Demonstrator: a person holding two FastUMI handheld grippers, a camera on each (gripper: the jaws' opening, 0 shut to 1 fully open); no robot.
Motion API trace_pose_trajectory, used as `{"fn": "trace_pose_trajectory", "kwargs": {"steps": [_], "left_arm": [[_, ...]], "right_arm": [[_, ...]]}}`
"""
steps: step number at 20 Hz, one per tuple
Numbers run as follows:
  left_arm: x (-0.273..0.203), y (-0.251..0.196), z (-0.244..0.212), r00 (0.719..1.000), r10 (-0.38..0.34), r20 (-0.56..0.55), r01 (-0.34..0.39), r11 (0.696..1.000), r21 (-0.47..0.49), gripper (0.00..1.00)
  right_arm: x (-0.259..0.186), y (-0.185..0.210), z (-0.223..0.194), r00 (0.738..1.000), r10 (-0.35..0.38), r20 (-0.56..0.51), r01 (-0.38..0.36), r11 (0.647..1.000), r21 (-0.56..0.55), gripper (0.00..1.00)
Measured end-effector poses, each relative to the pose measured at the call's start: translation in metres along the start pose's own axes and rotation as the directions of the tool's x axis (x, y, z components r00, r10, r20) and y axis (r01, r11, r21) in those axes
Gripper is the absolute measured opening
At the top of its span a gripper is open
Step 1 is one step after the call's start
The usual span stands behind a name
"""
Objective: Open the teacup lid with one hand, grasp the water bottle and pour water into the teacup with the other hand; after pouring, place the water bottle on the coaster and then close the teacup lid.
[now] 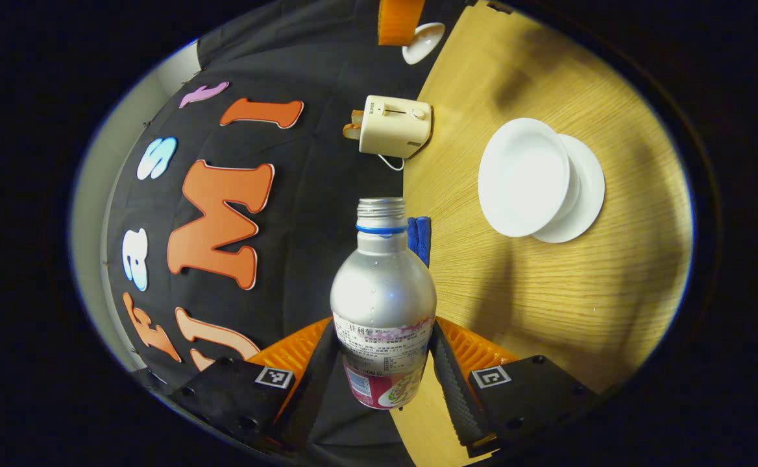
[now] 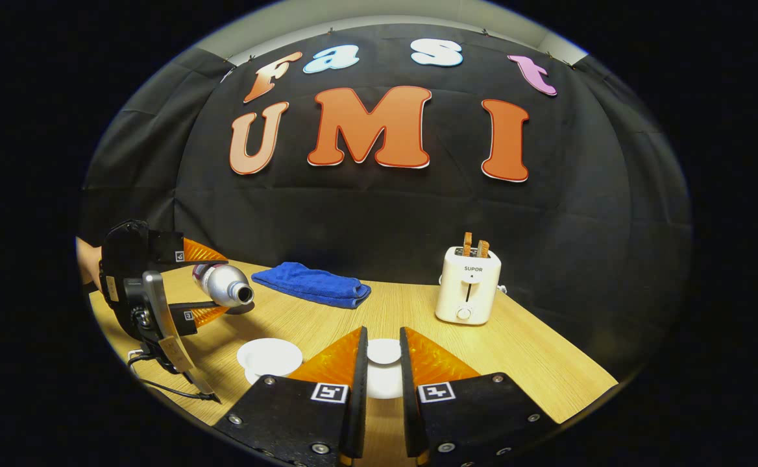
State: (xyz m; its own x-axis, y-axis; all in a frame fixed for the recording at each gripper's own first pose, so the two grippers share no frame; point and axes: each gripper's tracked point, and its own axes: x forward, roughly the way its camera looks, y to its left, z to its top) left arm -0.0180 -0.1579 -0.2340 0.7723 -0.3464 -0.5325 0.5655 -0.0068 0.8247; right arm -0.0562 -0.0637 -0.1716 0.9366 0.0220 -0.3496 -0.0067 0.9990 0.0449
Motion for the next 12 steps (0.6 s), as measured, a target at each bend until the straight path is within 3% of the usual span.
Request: {"fn": "trace_pose_trajectory", "kwargs": {"steps": [1,4,12], "left_arm": [[0.000,0.001,0.001,1.000,0.004,0.005,-0.004,1.000,0.021,0.82],[0.001,0.001,0.009,1.000,0.008,0.030,-0.010,0.996,0.085,0.88],[0.003,0.003,0.015,0.999,0.011,0.044,-0.021,0.969,0.245,0.85]], "right_arm": [[0.000,0.000,0.000,1.000,-0.001,-0.001,0.001,1.000,-0.003,0.25],[-0.001,0.001,0.000,1.000,0.000,-0.001,0.000,1.000,-0.009,0.25],[-0.002,0.000,-0.003,1.000,-0.005,-0.003,0.004,1.000,-0.010,0.25]]}}
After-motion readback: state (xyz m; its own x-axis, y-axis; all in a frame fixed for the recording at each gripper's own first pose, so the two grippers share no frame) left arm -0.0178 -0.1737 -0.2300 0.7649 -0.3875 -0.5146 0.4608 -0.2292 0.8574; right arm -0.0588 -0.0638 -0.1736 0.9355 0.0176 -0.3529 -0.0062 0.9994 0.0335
